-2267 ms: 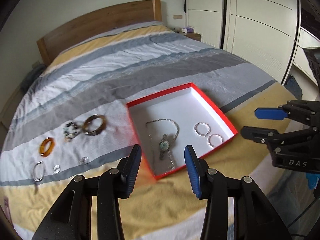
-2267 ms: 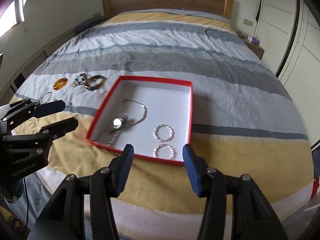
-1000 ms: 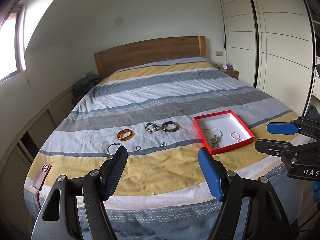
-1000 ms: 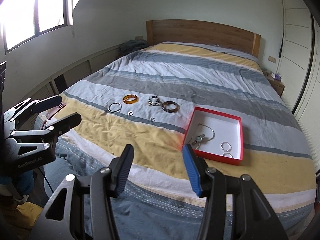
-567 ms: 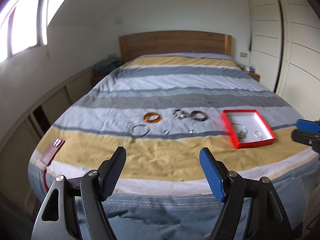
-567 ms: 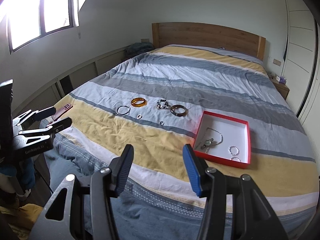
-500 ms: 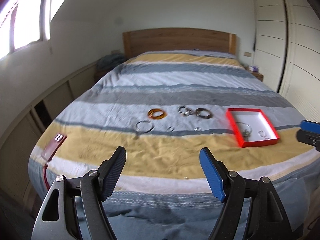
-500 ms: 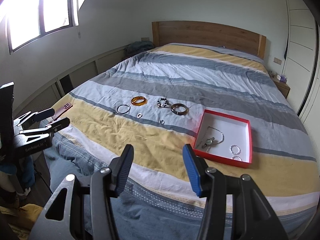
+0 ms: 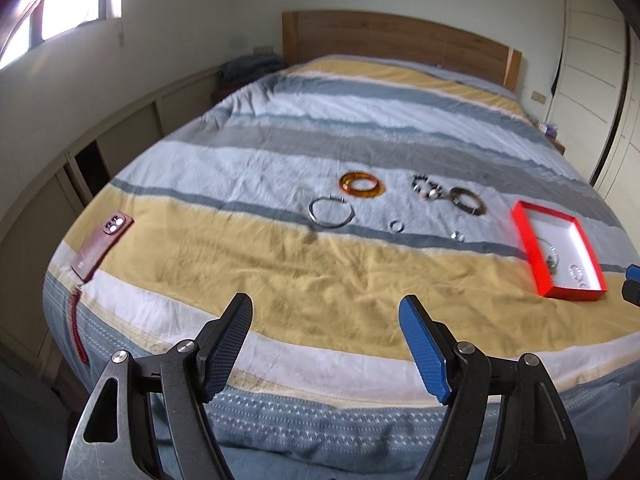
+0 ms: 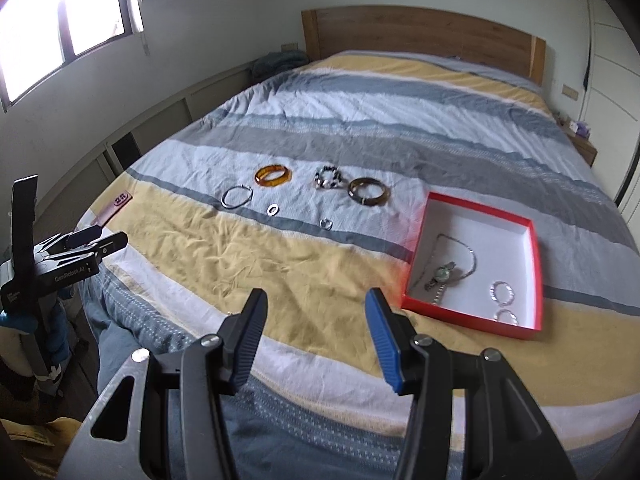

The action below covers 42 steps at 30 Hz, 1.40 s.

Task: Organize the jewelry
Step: 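Pull both open tools back from the box, then grasp a small silver ring with the left tool while the right tool grasps another small ring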

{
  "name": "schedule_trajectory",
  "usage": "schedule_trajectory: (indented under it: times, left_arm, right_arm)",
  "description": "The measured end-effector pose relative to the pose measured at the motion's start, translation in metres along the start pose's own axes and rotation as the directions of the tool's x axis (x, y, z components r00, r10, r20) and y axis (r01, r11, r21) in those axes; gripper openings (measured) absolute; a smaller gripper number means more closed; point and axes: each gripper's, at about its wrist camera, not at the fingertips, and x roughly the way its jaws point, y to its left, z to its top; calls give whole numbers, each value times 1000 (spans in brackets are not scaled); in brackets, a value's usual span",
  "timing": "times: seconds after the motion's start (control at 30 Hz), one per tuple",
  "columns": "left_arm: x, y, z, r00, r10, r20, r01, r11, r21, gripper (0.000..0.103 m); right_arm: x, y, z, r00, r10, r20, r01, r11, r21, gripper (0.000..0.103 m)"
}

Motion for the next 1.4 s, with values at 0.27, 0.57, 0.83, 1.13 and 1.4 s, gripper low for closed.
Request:
schedule_trajectory:
  times: [0.27, 0.57, 0.83, 1.13, 1.4]
  left_arm:
    - [58, -8, 10, 995, 12, -101, -9, 999, 30, 71]
    - [115, -24, 32, 984, -76, -159, 84, 996, 41, 59]
    - [166, -42, 60, 967, -185, -177, 194, 980, 38, 49]
    - [222, -70, 79, 950, -229, -214, 250, 965, 76, 45]
    - [254, -80, 78, 941, -230, -249, 260, 961, 95, 36]
  right_arm:
    - [67, -15, 18, 997, 53, -63, -51, 998, 29, 48]
    - [136, -23, 40, 988, 101, -120, -96, 994, 43, 48]
    - [187, -24, 66, 981, 136, -137, -131, 990, 42, 41]
    - [240, -25, 75, 970, 153, -188, -146, 988, 52, 38]
    - [266, -35, 71, 964, 148, -221, -135, 988, 74, 36]
